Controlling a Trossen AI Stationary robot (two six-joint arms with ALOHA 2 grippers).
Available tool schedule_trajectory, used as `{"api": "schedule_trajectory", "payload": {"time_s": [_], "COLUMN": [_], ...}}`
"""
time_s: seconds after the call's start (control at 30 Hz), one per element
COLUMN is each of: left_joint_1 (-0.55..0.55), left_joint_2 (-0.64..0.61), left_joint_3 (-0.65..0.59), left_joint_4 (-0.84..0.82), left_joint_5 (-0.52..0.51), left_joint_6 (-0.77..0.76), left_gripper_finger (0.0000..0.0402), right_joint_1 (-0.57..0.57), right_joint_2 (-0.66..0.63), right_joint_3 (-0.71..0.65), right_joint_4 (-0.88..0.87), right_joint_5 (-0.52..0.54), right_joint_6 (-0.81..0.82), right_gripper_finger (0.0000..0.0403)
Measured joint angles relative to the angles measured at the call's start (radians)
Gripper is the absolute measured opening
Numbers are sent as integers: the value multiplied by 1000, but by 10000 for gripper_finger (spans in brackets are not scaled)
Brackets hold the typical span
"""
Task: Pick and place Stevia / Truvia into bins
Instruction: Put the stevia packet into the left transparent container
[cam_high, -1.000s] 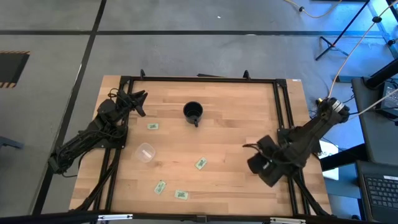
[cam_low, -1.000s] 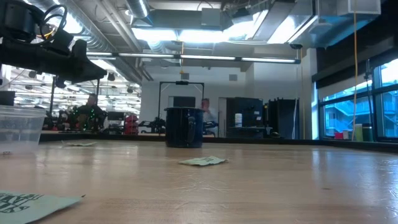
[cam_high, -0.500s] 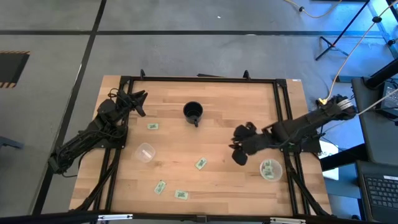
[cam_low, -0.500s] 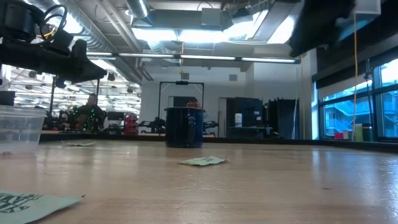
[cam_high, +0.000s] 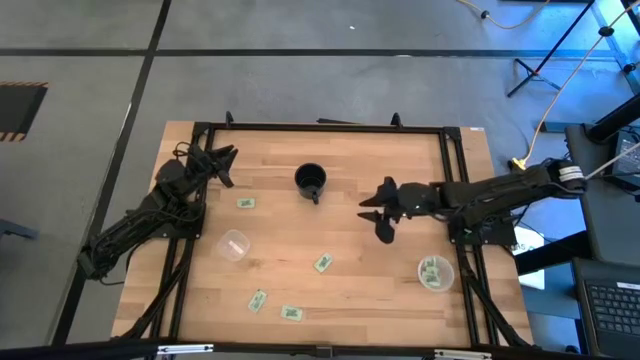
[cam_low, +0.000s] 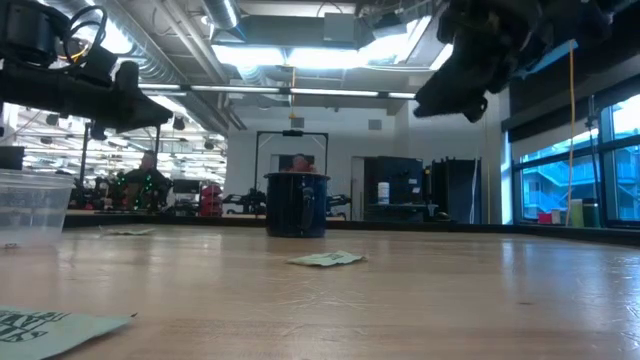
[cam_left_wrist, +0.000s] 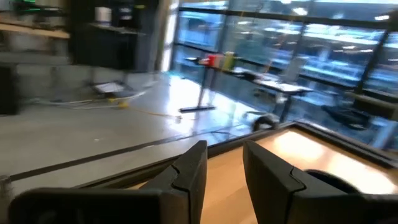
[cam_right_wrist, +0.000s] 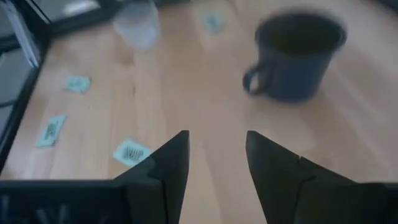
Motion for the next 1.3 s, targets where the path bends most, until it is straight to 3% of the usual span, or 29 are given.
{"api": "schedule_trajectory", "payload": {"time_s": [0.17,0.27,0.37,0.73,1.03,1.3], "left_joint_1": [-1,-2,-6,-148,-371,-442], "left_joint_2": [8,38,96,480,790,994], "left_joint_3": [13,28,55,176,350,548], "left_joint_4": [17,8,-14,-247,-280,-615], "left_joint_5": [330,447,498,269,116,-8], "left_joint_6": [24,-47,-129,-26,243,295], "left_gripper_finger": [122,143,157,144,143,144], "right_joint_1": [-14,-15,-15,-15,-15,-15], "right_joint_2": [-55,-69,-65,-58,-58,-58], "right_joint_3": [-30,-30,-31,-32,-32,-32], "right_joint_4": [91,93,92,92,91,61], "right_joint_5": [0,0,0,1,2,3], "right_joint_6": [-85,-125,-152,-157,-181,-183], "right_gripper_finger": [162,162,162,162,162,162]}}
